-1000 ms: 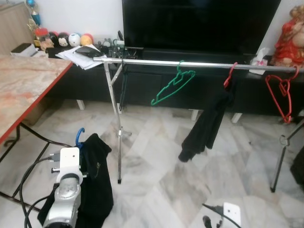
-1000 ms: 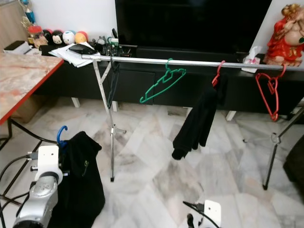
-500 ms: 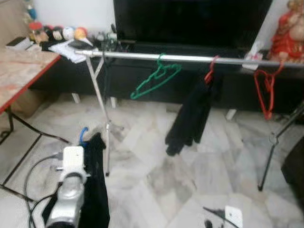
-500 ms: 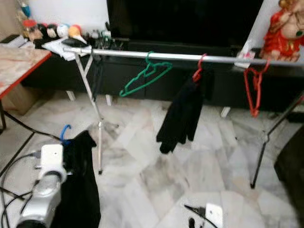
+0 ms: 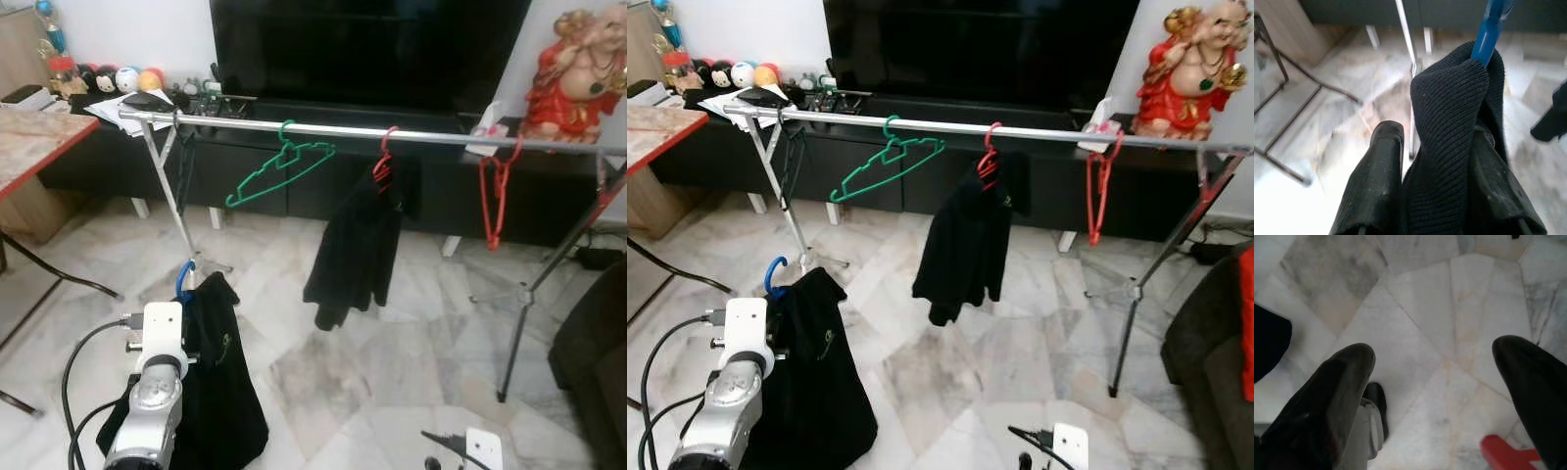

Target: Hang hanger

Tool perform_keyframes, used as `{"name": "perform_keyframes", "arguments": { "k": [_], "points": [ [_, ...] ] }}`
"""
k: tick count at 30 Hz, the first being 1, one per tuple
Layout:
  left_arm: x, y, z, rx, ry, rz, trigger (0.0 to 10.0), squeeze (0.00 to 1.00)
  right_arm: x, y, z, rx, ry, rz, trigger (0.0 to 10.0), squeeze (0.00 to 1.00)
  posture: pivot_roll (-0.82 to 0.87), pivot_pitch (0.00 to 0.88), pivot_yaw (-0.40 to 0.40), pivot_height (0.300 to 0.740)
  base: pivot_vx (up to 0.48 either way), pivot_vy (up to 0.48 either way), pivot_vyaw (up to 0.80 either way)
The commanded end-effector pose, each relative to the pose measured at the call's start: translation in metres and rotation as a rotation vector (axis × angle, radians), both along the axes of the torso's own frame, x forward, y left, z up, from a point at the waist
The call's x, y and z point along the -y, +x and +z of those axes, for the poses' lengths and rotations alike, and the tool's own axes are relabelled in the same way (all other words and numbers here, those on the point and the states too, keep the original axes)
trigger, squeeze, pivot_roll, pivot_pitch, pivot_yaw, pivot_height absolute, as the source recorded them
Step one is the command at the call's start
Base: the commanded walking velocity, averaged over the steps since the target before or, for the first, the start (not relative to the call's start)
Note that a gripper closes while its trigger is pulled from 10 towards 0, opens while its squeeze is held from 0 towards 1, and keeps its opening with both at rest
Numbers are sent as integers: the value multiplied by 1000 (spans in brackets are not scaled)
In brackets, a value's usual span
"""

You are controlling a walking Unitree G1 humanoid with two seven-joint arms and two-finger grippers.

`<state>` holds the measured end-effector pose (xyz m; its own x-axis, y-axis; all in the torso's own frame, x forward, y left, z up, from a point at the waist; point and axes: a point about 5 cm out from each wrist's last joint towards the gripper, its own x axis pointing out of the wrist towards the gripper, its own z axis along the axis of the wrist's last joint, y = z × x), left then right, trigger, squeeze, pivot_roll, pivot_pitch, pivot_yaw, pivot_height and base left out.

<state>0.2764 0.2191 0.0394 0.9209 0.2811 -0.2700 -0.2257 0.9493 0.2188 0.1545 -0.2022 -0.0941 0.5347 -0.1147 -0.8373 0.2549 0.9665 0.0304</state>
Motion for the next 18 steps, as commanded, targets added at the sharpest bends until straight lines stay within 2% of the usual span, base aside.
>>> {"name": "perform_keyframes", "arguments": {
  "k": [1, 7, 12, 15, 18],
  "points": [
    [4, 7, 11, 49, 9, -28, 10000, 0, 0, 1, 0, 2, -7, 8, 10000, 0, -94, 0, -34, 740, 0, 0, 0],
    [8, 7, 13, 91, -36, -62, 10000, 0, 4, 13, 6, 34, -4, -1, 10000, 0, -94, 0, -34, 740, 0, 0, 0],
    [8, 6, 17, 127, -49, -67, 10000, 0, 4, 16, 8, 45, -2, -3, 10000, 0, -94, 0, -36, 740, 0, 0, 0],
    [8, 9, 24, 163, -21, -95, 10000, 0, 4, 18, 8, 49, 1, -1, 10000, 0, -96, 0, -36, 740, 0, 0, 0],
    [11, 11, 28, 185, -50, -114, 10000, 0, 4, 19, 9, 51, 1, -2, 10000, 0, -96, 0, -36, 740, 0, 0, 0]
  ]
}}
